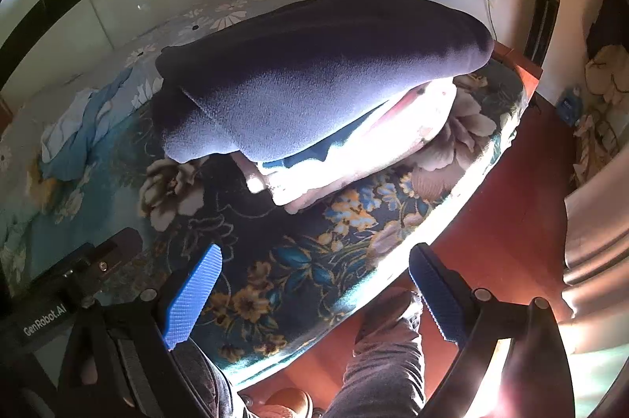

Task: Fold clothes
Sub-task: 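Open both grippers and pull them back from the stacked jacket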

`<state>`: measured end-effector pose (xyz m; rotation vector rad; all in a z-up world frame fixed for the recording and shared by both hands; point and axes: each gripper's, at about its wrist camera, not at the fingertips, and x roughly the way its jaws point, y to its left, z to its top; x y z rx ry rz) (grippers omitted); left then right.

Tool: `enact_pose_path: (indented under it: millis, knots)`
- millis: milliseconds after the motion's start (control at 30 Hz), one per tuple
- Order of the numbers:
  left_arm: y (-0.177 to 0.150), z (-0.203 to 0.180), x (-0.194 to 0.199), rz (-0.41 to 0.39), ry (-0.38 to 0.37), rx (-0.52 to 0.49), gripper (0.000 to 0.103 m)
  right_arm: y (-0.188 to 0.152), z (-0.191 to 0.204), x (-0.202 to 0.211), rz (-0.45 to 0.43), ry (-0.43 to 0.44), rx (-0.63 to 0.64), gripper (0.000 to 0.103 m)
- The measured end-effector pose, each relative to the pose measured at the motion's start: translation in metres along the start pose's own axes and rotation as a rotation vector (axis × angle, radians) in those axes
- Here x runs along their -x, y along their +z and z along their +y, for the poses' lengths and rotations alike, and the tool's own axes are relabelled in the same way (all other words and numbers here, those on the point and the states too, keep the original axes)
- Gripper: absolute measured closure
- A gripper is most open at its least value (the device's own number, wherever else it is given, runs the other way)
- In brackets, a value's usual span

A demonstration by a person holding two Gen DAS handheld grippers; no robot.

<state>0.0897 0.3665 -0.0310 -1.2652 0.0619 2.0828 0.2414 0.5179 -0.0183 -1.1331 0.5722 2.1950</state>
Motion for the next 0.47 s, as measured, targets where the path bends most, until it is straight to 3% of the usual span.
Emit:
enact_pose_path:
  millis: [467]
  knots:
    - [-0.002, -0.008, 0.013, -0.084, 0.042, -0.044, 0.0, 0.003, -0.001, 0.006, -0.017, 0.001, 0.006, 0.006]
